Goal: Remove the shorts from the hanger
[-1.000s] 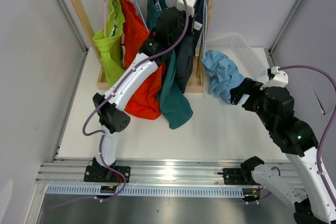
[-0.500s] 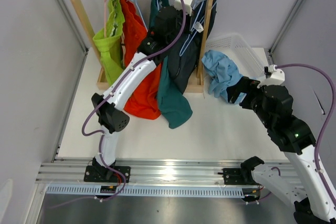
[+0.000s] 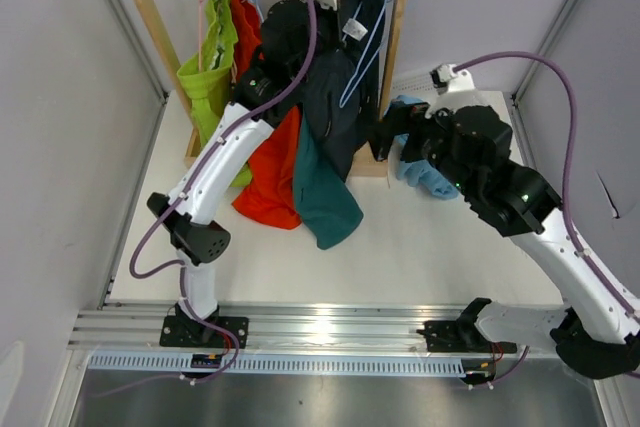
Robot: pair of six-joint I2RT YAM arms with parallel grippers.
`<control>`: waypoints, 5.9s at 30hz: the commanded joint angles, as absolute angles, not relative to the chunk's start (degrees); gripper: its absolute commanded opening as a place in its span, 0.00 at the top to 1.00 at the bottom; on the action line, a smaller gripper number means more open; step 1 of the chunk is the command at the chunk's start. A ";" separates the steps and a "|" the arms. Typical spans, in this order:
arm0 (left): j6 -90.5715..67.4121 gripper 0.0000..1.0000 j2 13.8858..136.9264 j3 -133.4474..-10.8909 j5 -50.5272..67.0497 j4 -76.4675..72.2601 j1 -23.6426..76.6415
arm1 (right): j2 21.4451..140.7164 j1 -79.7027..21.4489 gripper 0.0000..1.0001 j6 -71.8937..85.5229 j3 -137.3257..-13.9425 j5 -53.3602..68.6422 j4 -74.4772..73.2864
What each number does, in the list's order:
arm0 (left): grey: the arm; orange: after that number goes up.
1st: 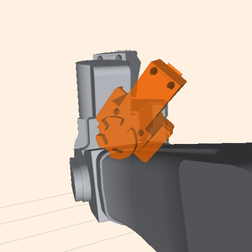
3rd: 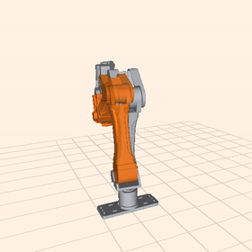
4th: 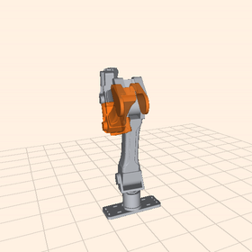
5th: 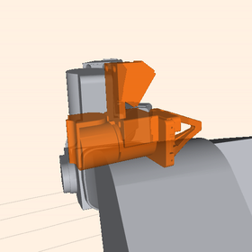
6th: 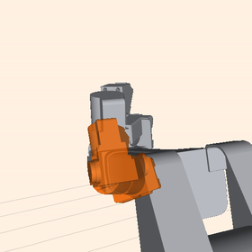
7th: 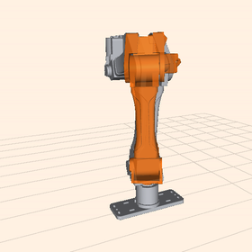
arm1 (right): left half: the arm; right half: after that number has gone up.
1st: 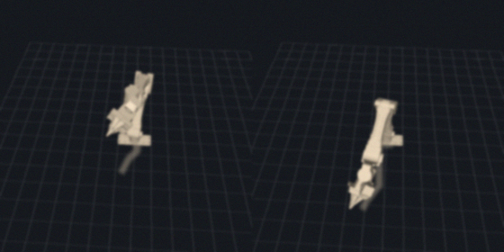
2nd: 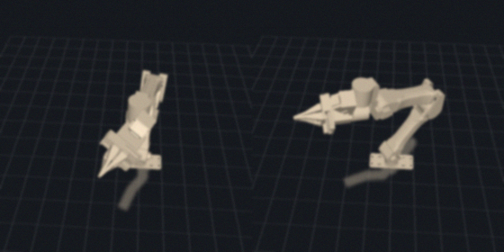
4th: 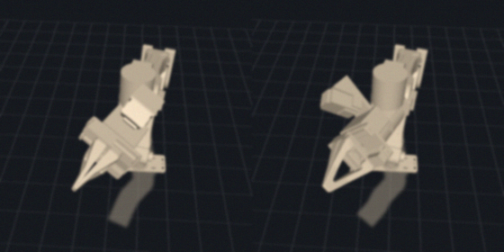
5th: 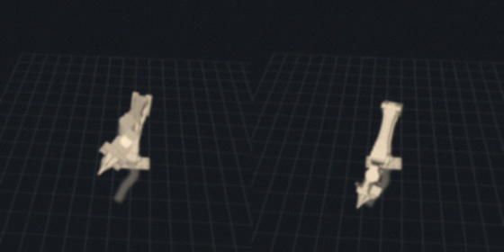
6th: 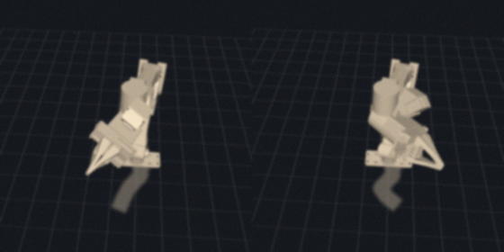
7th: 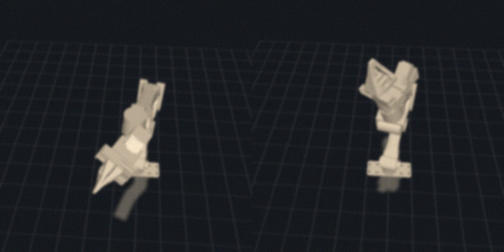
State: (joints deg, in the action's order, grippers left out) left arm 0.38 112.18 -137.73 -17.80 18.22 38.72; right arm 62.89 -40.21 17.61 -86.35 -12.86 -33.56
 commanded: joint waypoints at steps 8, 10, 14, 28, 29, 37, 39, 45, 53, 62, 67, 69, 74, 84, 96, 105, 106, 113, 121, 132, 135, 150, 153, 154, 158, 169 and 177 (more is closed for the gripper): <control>-5.53 1.00 102.05 -140.19 -21.80 13.97 39.46 | 71.54 -64.30 0.01 16.00 -95.97 -26.88 -26.20; -6.32 1.00 100.82 -138.88 -21.80 14.50 39.73 | 73.56 -66.87 0.01 15.29 -96.15 -30.22 -24.70; -8.25 1.00 95.64 -132.29 -21.80 14.41 40.17 | 76.46 -68.82 0.01 15.29 -96.07 -33.13 -22.25; -15.46 1.00 81.48 -118.31 -19.86 15.03 40.43 | 87.18 -69.69 0.36 13.71 -99.67 -36.47 -14.68; -15.73 1.00 80.87 -117.95 -19.78 14.94 40.52 | 87.62 -70.05 0.54 13.88 -99.84 -36.47 -14.33; -17.23 1.00 79.10 -115.58 -19.25 13.10 40.52 | 87.55 -75.31 1.00 14.06 -98.00 -40.59 -13.54; -16.35 1.00 79.54 -115.93 -19.86 13.10 40.52 | 86.49 -78.56 1.00 13.71 -96.95 -42.53 -13.53; -10.64 1.00 83.31 -120.67 -23.90 13.18 40.43 | 81.22 -89.89 1.00 16.08 -93.43 -53.42 -17.48; -5.45 1.00 94.38 -135.43 -25.40 16.96 40.43 | 79.02 -105.37 1.00 29.32 -89.83 -65.12 -27.85; -3.77 1.00 96.16 -141.07 -26.10 18.72 40.34 | 74.89 -106.18 1.00 42.45 -78.58 -63.56 -32.17; -20.10 1.00 87.39 -127.79 -25.23 19.53 40.69 | 76.54 -99.50 1.00 34.91 -77.86 -59.24 -25.07; -23.28 1.00 80.81 -112.78 -26.01 6.42 41.92 | 78.56 -97.05 1.00 30.61 -83.47 -58.54 -24.09; -27.15 1.00 75.58 -100.99 -27.86 3.69 43.68 | 85.93 -97.64 1.00 9.82 -104.18 -60.03 -18.73; -36.03 1.00 78.30 -100.00 -22.51 -0.44 43.86 | 100.54 -96.77 1.00 1.13 -127.79 -54.85 -22.58; -34.63 1.00 79.89 -113.89 -15.03 5.27 43.07 | 90.36 -85.17 1.00 21.44 -102.58 -36.83 -29.00; -36.14 1.00 77.00 -120.67 -13.70 20.81 42.19 | 80.27 -82.44 1.00 26.01 -89.04 -42.89 -32.51; -35.51 1.00 76.38 -120.85 -14.06 22.74 42.19 | 79.03 -82.27 1.00 26.19 -88.86 -43.50 -33.13; -33.48 1.00 73.48 -118.23 -7.32 41.56 42.36 | 68.65 -82.97 1.00 22.43 -91.93 -50.70 -36.21; -38.67 1.00 60.48 -102.14 2.37 50.95 44.38 | 66.97 -75.32 1.00 14.16 -99.49 -49.92 -39.90; -29.36 1.00 69.57 -110.63 -8.33 47.20 44.47 | 54.85 -84.28 1.00 30.21 -99.49 -45.71 -58.75; -26.11 1.00 79.05 -121.06 -11.41 49.64 44.73 | 53.97 -84.46 1.00 34.78 -101.95 -44.21 -68.27; -15.74 1.00 105.01 -142.64 -28.91 31.75 44.82 | 44.92 -75.06 1.00 34.81 -98.35 -34.37 -73.66; -14.24 1.00 107.22 -143.35 -30.49 26.56 44.82 | 44.12 -73.39 1.00 34.10 -95.98 -33.31 -72.86; -13.72 1.00 107.57 -143.35 -30.67 25.15 44.82 | 44.03 -73.30 1.00 33.93 -95.11 -33.31 -72.77; -11.78 1.00 110.03 -144.58 -31.12 20.57 44.04 | 44.12 -73.04 1.00 33.58 -94.83 -35.06 -72.08; -21.88 1.00 115.31 -141.68 -23.12 20.65 37.09 | 50.97 -73.04 1.00 23.04 -105.81 -45.50 -67.42; -24.61 0.92 113.05 -135.65 -16.01 22.68 36.21 | 60.36 -73.65 1.00 5.77 -124.70 -58.96 -60.22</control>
